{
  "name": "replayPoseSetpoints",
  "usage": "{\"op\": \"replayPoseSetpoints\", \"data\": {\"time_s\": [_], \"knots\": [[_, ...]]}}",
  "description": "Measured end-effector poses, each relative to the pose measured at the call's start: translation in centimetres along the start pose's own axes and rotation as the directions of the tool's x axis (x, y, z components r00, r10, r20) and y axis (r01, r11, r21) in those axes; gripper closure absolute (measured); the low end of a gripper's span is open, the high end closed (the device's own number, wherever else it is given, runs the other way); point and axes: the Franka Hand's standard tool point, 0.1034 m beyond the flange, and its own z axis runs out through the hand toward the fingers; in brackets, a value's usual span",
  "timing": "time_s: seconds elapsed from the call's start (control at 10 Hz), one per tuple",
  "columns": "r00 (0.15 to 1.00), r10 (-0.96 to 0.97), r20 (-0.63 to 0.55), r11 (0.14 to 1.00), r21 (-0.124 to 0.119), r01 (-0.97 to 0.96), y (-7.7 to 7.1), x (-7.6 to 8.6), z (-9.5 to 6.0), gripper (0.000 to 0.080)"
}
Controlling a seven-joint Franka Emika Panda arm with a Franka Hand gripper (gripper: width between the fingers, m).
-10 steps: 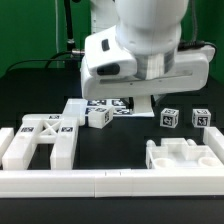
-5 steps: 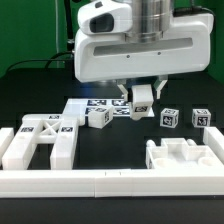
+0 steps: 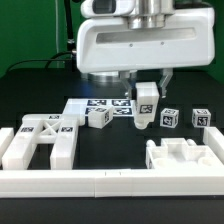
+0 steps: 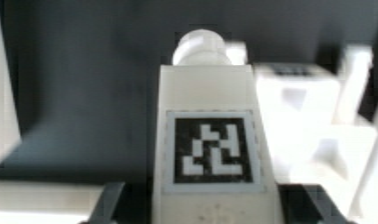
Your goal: Assemble chair
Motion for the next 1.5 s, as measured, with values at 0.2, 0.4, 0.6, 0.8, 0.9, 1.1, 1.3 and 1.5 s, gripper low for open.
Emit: {"op": "replayPoseSetpoints", "data": {"time_s": [0.2, 0.4, 0.6, 0.8, 0.9, 1.1, 1.3, 1.5], "knots": [[0.989, -0.019, -0.15, 1.0, -0.026, 0.015, -0.1, 0.2, 0.2, 0.0512], [0.963, -0.02, -0.268, 0.999, -0.046, 0.008, 0.1, 0.8, -0.1, 0.0512], [0.935, -0.028, -0.352, 0.999, -0.031, 0.018, -2.6, 2.2, -0.1, 0.0512], [0.927, -0.02, -0.375, 1.0, -0.007, 0.019, -4.5, 4.4, 0.7, 0.0512], [0.928, -0.005, -0.374, 1.0, 0.005, 0.008, -5.3, 4.5, 1.1, 0.0512], [0.928, -0.018, -0.373, 1.0, -0.002, 0.019, -5.2, 4.5, 1.2, 0.0512], [0.927, -0.032, -0.374, 0.999, 0.003, 0.036, -6.4, 4.6, 1.3, 0.0512], [0.925, -0.05, -0.377, 0.998, 0.008, 0.057, -7.9, 5.4, 2.2, 0.0512]]}}
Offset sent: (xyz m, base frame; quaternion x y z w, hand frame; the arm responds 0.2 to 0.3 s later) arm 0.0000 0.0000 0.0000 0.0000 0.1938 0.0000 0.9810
